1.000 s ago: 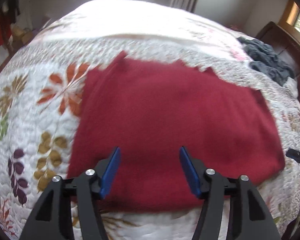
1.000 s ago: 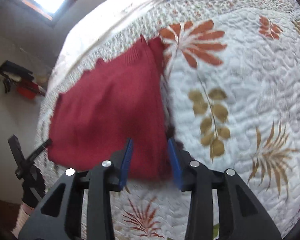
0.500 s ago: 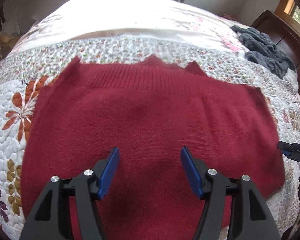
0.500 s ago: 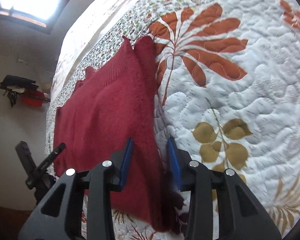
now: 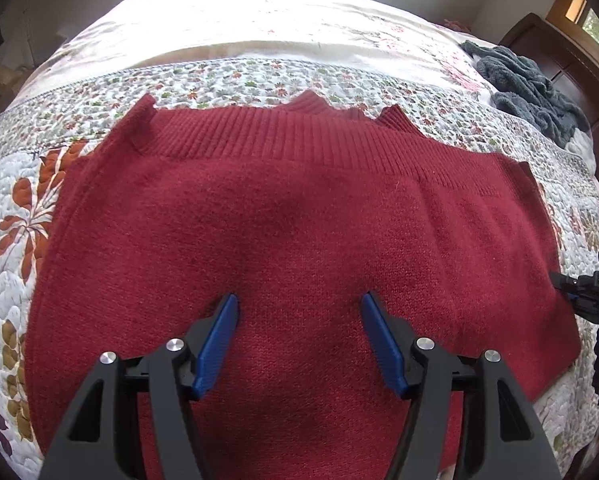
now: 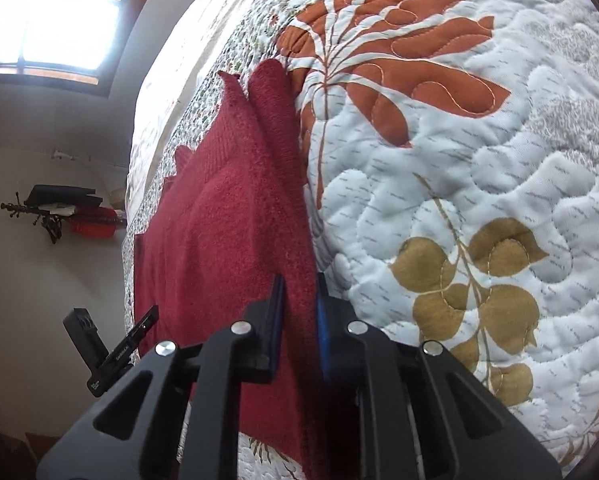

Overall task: Fold small clothes
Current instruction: 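Lift and fold the held side edge over the body with the right gripper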

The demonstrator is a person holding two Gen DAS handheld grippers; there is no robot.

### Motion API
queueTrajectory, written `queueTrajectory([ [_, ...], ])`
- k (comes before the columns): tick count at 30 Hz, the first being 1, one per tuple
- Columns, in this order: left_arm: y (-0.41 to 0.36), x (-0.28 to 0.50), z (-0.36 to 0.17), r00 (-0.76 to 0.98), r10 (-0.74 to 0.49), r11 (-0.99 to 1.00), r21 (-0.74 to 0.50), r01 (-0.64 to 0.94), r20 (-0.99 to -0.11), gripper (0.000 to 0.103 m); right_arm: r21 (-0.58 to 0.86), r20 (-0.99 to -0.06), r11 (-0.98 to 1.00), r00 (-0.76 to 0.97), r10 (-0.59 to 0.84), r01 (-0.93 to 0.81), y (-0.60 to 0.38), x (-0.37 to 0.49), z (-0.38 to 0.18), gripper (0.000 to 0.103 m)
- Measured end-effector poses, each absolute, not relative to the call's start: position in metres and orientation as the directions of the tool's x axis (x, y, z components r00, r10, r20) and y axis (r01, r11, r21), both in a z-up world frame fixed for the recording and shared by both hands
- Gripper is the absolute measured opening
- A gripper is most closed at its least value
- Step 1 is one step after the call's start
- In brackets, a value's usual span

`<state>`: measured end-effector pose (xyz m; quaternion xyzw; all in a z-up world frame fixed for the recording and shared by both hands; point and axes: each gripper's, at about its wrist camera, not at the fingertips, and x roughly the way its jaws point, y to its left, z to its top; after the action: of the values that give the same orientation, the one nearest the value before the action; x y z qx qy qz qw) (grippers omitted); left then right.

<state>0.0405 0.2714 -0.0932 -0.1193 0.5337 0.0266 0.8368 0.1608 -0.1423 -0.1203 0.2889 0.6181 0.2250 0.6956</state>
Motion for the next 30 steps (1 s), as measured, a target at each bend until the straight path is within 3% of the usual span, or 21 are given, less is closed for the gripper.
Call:
queueTrajectory([
  [18,0.271,0.045,-0.090,0.405,-0.078,0.966,-0.170,-0.196,-0.911,0.069,0.678,-0.734,0.728,0.141,0.664,0.100,-0.132,0.161,-0.105,0.008],
  [30,0.291,0.016,-0.046,0.472,-0.110,0.941,-0.244,-0.233,-0.875,0.069,0.612,-0.759,0.763,0.116,0.640,-0.207,-0.007,0.149,-0.011,0.007],
])
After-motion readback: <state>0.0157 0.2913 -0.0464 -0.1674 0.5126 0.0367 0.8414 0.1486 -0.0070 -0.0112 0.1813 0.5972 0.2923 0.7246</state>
